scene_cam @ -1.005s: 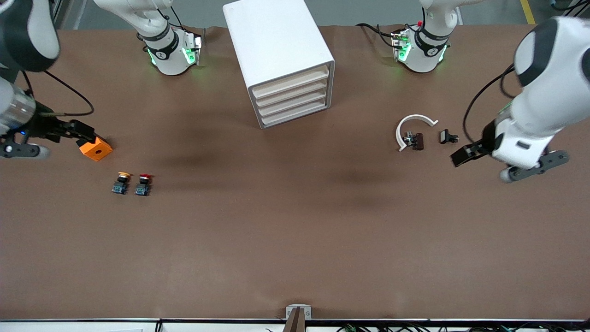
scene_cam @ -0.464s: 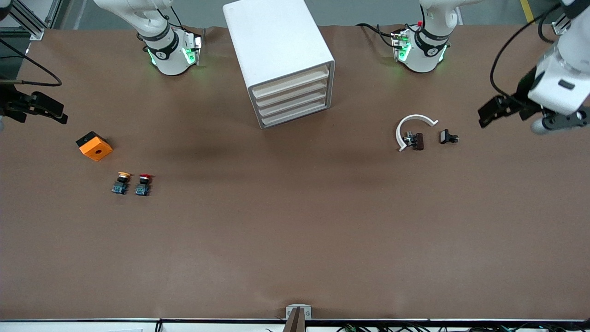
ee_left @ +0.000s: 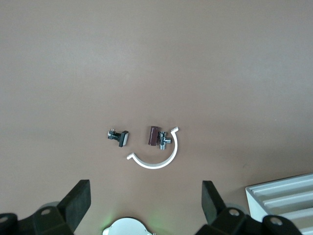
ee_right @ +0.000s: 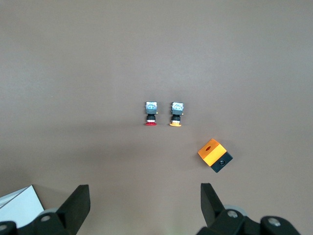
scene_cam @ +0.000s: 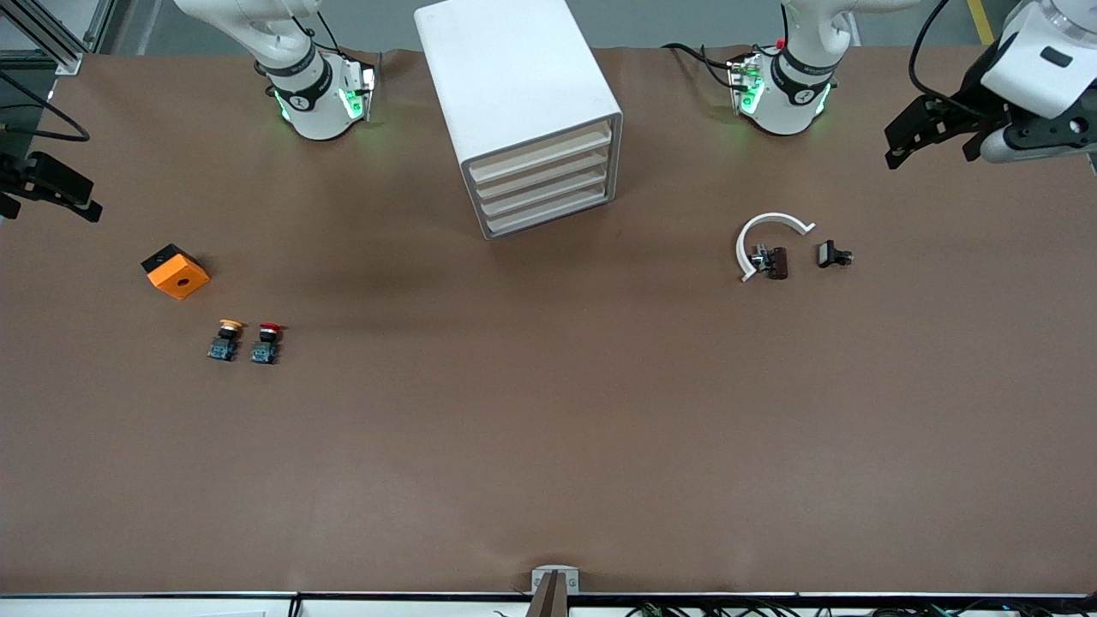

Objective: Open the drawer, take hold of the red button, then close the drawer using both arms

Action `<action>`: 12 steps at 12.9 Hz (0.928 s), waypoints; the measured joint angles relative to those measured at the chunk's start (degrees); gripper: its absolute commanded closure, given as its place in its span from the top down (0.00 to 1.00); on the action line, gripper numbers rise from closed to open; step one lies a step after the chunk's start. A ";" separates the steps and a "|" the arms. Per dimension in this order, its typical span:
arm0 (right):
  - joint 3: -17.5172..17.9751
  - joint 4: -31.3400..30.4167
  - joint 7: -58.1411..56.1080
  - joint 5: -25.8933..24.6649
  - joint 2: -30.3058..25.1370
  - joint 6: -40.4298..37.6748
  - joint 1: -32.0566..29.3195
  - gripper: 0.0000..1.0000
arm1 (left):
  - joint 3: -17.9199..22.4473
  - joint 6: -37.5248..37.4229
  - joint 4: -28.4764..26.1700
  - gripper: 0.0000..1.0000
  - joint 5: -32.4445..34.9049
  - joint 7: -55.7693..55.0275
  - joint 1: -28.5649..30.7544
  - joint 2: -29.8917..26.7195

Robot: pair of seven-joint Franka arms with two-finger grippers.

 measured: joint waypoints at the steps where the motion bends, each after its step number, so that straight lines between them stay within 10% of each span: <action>1: 0.00 0.06 0.00 0.00 0.04 -0.01 0.00 1.00 | 0.82 0.02 -0.44 1.00 0.00 0.90 -0.13 -0.39; 12: 0.34 0.12 0.00 0.56 0.46 0.16 0.01 1.00 | 1.29 2.64 -1.03 1.00 0.00 2.55 1.05 2.80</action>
